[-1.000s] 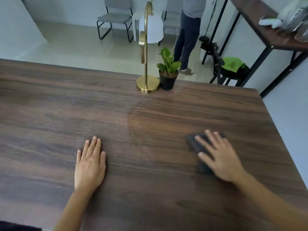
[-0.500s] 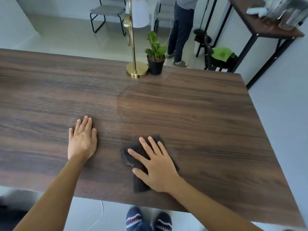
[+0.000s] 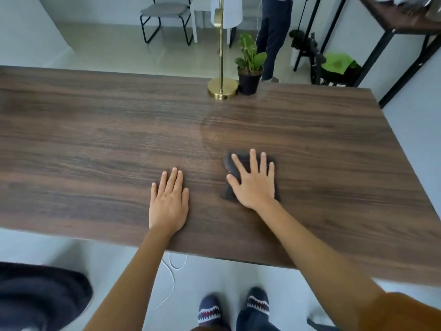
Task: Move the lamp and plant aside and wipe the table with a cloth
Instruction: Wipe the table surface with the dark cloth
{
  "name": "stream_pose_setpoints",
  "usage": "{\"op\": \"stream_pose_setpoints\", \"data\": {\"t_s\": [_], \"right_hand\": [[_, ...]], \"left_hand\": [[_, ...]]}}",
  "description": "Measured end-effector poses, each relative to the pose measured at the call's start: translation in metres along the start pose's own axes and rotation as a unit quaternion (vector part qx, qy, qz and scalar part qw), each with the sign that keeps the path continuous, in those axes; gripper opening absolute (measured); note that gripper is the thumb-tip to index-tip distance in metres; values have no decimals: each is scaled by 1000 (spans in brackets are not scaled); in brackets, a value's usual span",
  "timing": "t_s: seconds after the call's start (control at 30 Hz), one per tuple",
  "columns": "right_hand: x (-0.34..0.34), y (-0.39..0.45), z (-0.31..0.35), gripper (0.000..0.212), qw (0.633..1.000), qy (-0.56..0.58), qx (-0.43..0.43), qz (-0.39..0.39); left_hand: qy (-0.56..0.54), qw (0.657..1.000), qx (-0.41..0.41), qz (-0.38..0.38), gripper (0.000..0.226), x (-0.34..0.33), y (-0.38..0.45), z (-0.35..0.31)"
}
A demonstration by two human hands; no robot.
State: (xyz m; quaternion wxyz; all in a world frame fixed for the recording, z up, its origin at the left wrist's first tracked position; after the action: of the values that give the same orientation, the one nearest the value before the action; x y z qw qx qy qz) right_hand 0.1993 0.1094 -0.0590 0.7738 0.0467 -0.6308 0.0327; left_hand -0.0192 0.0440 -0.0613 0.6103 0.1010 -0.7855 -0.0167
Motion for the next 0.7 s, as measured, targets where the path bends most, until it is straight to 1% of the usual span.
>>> {"op": "stream_pose_setpoints", "data": {"t_s": [0.07,0.1,0.17,0.2,0.23,0.27,0.33,0.37,0.43,0.47,0.5,0.53,0.6,0.67,0.7], "right_hand": [[-9,-60,44,61,994,10,110,-16],[-9,-94,44,58,987,15,159,-8],[-7,-149,5,54,977,7,215,7],[-1,-164,-27,53,978,3,210,7],[7,-168,-58,53,983,-11,181,-2],[13,-162,-87,54,991,-29,132,-5],[18,-129,-126,61,998,-61,5,0],[20,-107,-133,64,996,-63,-68,-10],[24,-53,-124,67,973,-41,-225,-16],[24,-23,-108,69,962,-26,-273,-5],[24,6,-84,72,960,-15,-280,8],[22,32,-52,74,969,-13,-247,22],[6,51,24,75,992,-16,-119,38],[-15,22,84,73,999,-14,19,34],[-21,-6,100,72,997,-13,71,24]], "left_hand": [[10,1000,11,-3,53,6,-18,17],[14,1000,21,0,54,8,-28,24],[24,999,38,8,55,8,-46,36],[29,999,40,9,57,7,-50,38],[31,999,39,9,59,7,-50,39],[31,999,36,9,62,7,-48,39],[29,999,25,10,64,6,-43,38],[28,999,12,15,64,5,-42,38],[23,999,-23,26,65,5,-42,39],[19,999,-39,27,65,6,-40,42],[15,998,-50,24,65,8,-36,45],[11,998,-54,21,65,11,-31,50],[11,999,-43,13,65,18,-23,64],[21,999,-23,7,64,21,-22,82],[26,999,-16,9,63,21,-23,89]]}}
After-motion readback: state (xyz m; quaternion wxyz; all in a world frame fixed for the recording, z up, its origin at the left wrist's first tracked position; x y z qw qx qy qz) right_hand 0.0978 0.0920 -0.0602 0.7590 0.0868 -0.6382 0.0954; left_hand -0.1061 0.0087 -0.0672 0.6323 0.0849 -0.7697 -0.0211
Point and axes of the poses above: each hand's wrist, its own y-axis towards the middle knuckle, its own x-axis out of the back of the hand, z = x × y, the point moved 4 cm from there along y, towards the middle knuckle, and after that the axes turned 8 degrees about -z, right-handed, at the moved point
